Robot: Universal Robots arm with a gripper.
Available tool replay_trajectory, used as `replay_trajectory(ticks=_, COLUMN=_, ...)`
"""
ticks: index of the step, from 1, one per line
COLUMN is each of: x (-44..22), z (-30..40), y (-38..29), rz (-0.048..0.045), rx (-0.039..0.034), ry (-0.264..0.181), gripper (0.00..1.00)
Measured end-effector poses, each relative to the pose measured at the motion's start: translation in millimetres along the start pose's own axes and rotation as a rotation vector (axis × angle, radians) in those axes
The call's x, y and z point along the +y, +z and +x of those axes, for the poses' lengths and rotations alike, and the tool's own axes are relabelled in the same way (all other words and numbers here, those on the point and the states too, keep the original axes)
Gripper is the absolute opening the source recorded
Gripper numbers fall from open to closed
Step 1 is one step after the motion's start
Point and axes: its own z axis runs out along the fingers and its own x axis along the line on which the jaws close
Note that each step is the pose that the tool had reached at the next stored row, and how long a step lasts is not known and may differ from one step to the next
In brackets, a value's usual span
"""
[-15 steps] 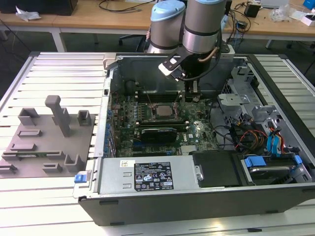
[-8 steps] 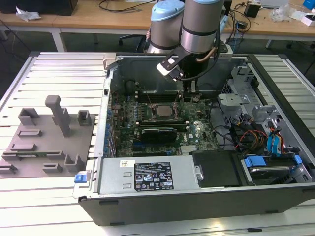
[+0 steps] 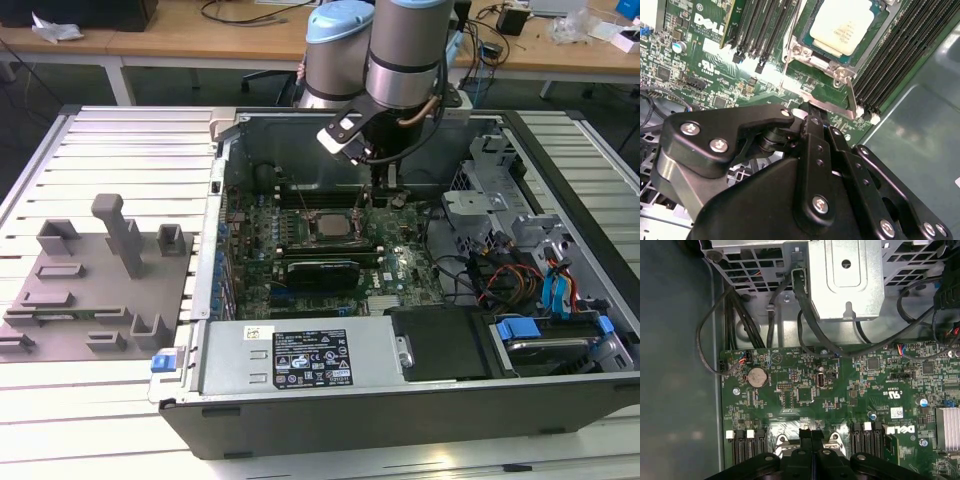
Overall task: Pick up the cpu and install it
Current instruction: 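Close the cpu cover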
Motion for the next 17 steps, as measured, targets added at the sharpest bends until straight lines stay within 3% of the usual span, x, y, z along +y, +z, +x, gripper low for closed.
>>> replay_trajectory(ticks=5, x=-5.2, z=-0.3, y=-0.1, rz=-0.0002, rx=0.0, ry=0.0, gripper=0.11)
replay_trajectory(ticks=17, x=-5.5, z=-0.3, y=-0.1, rz=-0.0002, rx=0.0, ry=0.0, gripper=0.11)
